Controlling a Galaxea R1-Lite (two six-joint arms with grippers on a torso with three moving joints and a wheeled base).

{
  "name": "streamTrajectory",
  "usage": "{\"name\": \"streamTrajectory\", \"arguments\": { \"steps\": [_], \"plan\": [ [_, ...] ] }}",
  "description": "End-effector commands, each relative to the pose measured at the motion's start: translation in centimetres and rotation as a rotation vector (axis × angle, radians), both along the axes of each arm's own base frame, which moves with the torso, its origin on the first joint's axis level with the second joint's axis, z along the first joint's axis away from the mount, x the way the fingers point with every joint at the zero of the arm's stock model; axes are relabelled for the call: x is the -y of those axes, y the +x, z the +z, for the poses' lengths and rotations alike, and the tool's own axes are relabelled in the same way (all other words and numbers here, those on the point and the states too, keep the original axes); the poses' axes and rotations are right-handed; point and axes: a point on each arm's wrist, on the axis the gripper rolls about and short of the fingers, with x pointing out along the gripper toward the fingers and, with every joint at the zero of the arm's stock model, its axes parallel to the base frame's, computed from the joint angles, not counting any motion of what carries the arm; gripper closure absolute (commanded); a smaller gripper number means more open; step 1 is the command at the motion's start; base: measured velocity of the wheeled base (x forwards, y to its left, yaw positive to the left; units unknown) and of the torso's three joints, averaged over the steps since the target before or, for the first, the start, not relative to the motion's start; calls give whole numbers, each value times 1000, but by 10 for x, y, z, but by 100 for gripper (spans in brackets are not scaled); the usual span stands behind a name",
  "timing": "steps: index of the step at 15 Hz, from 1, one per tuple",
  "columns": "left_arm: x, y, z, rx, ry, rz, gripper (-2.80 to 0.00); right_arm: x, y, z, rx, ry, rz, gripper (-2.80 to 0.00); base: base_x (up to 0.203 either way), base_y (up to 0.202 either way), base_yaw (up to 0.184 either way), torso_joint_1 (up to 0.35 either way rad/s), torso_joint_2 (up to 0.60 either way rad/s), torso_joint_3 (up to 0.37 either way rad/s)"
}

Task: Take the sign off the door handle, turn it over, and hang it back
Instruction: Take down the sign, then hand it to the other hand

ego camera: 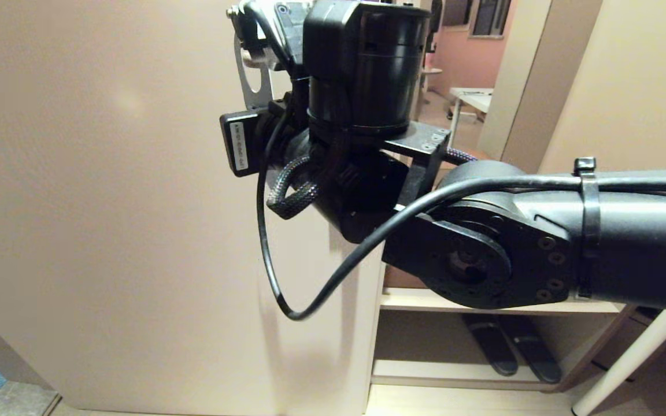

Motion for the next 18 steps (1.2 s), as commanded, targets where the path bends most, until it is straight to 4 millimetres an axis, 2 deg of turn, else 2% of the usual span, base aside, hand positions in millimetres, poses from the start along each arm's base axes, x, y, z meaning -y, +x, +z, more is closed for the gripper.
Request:
{"name": "streamTrajectory", "arguments": {
  "steps": [1,4,14,18],
  "plan": [
    [0,0,0,-2,1,1,0,13,-8,12,12,11,-3,0,0,0,0,0,0,0],
    [0,0,0,-2,0,1,0,28,-12,19,19,3,-14,0,0,0,0,0,0,0],
    [0,0,0,-2,1,1,0,77,-44,26,9,-44,-13,0,0,0,0,0,0,0],
    [0,0,0,-2,1,1,0,108,-60,26,-1,-62,-28,0,0,0,0,0,0,0]
  ]
}}
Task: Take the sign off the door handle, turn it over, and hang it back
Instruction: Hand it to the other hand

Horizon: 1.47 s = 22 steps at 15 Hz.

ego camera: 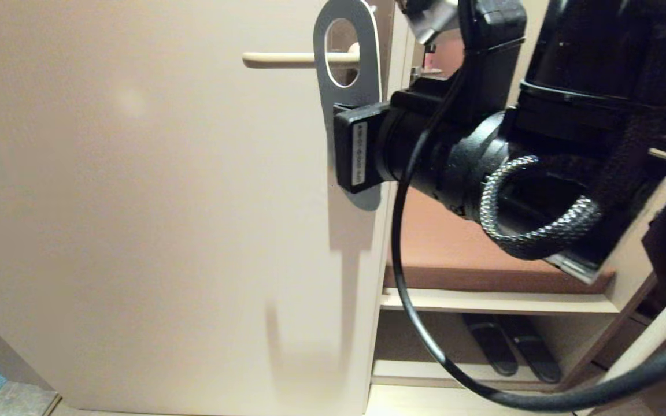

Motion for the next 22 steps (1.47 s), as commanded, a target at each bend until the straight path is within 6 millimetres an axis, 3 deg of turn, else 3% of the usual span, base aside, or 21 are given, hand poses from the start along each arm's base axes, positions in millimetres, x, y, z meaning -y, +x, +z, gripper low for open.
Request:
{"name": "streamTrajectory", "arguments": {
  "steps": [1,6,11,18,22],
  "plan": [
    [0,0,0,-1,1,0,0,26,-11,7,12,15,-22,0,0,0,0,0,0,0],
    [0,0,0,-1,1,0,0,102,-10,-2,1,-9,-211,0,0,0,0,0,0,0],
    [0,0,0,-1,1,0,0,165,2,-3,13,-7,-455,0,0,0,0,0,0,0],
    [0,0,0,-1,1,0,0,221,-19,-20,0,-24,-666,0,0,0,0,0,0,0],
    [0,0,0,-1,1,0,0,248,-49,-50,-35,-40,-646,0,0,0,0,0,0,0]
  ]
}}
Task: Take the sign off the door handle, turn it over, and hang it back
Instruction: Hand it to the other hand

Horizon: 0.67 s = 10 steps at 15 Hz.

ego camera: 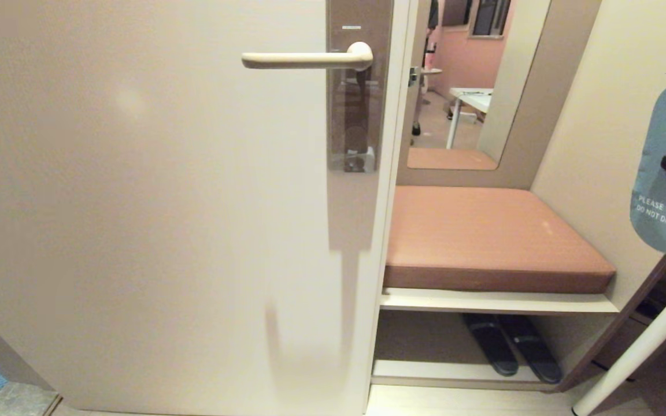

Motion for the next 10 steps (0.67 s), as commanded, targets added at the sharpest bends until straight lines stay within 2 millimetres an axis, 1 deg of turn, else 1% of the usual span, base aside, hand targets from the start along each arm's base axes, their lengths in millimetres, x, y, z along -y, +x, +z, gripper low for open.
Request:
{"name": "streamTrajectory", "arguments": {
  "steps": [1,3,7,10],
  "plan": [
    [0,0,0,-1,1,1,0,12,-24,-13,4,2,-3,0,0,0,0,0,0,0],
    [0,0,0,-1,0,1,0,17,-45,-37,-25,1,36,0,0,0,0,0,0,0],
    [0,0,0,-1,1,1,0,23,-95,-100,-77,0,95,0,0,0,0,0,0,0],
    [0,0,0,-1,-1,1,0,24,-122,-142,-97,0,103,0,0,0,0,0,0,0]
  ]
}}
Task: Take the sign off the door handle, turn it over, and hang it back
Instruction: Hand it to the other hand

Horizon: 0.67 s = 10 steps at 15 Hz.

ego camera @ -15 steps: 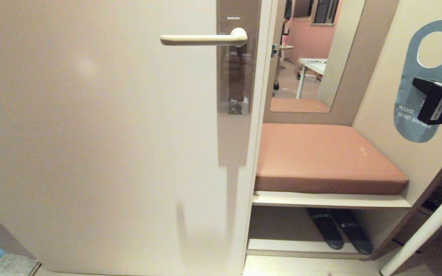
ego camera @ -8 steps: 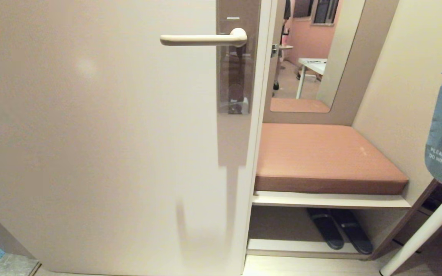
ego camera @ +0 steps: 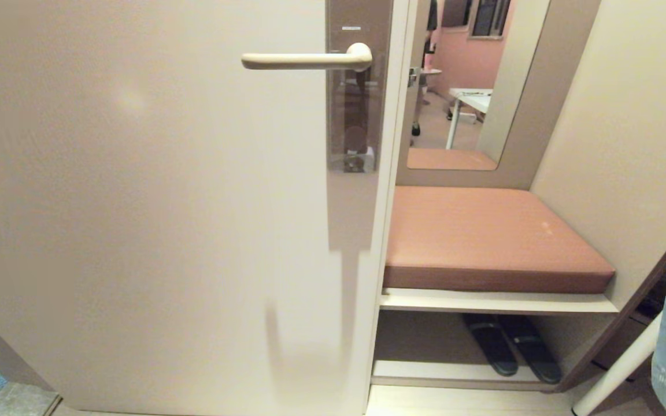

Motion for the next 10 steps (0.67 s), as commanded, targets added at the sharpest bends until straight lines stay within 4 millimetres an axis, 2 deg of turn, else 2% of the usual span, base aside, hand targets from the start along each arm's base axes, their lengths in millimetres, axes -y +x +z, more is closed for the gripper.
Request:
{"name": "streamTrajectory", "arguments": {
  "steps": [1,6,10],
  "plan": [
    [0,0,0,-1,1,0,0,1,-21,-19,52,2,0,0,0,0,0,0,0,0],
    [0,0,0,-1,1,0,0,0,-44,-43,-2,17,53,0,0,0,0,0,0,0],
    [0,0,0,-1,0,0,0,1,-56,-51,37,9,31,0,0,0,0,0,0,0]
  ]
}}
